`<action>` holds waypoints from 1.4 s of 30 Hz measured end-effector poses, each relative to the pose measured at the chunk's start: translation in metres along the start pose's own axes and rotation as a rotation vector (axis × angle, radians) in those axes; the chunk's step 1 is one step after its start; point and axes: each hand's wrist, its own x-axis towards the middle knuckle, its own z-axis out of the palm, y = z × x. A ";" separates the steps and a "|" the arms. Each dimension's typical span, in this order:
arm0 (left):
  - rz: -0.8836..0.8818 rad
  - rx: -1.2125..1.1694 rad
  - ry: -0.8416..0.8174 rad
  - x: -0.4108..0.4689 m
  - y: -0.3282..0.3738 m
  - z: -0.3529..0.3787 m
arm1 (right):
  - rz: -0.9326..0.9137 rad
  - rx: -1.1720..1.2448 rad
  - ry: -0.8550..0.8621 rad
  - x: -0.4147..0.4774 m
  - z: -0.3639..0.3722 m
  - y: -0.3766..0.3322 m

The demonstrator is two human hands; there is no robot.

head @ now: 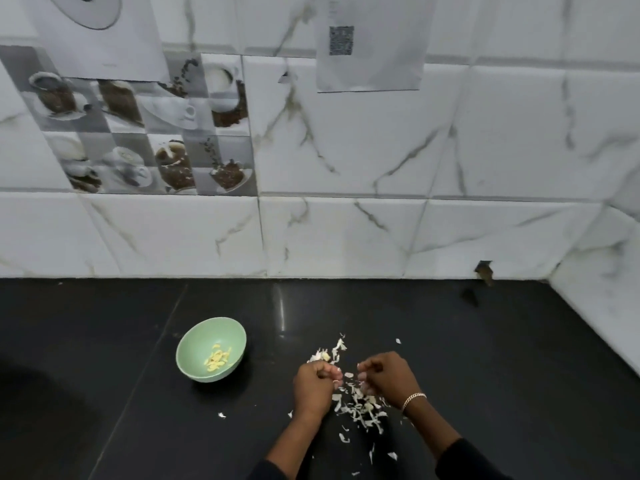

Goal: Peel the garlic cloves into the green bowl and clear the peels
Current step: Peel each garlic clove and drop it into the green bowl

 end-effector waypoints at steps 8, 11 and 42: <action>0.027 -0.011 -0.041 -0.016 -0.003 0.031 | -0.044 -0.056 0.066 -0.017 0.006 0.030; -0.026 -0.025 -0.135 -0.018 -0.004 0.036 | -0.152 -0.078 0.054 -0.017 0.018 0.035; 0.046 0.312 -0.082 -0.015 -0.019 0.015 | 0.116 -0.357 0.171 -0.035 -0.032 0.130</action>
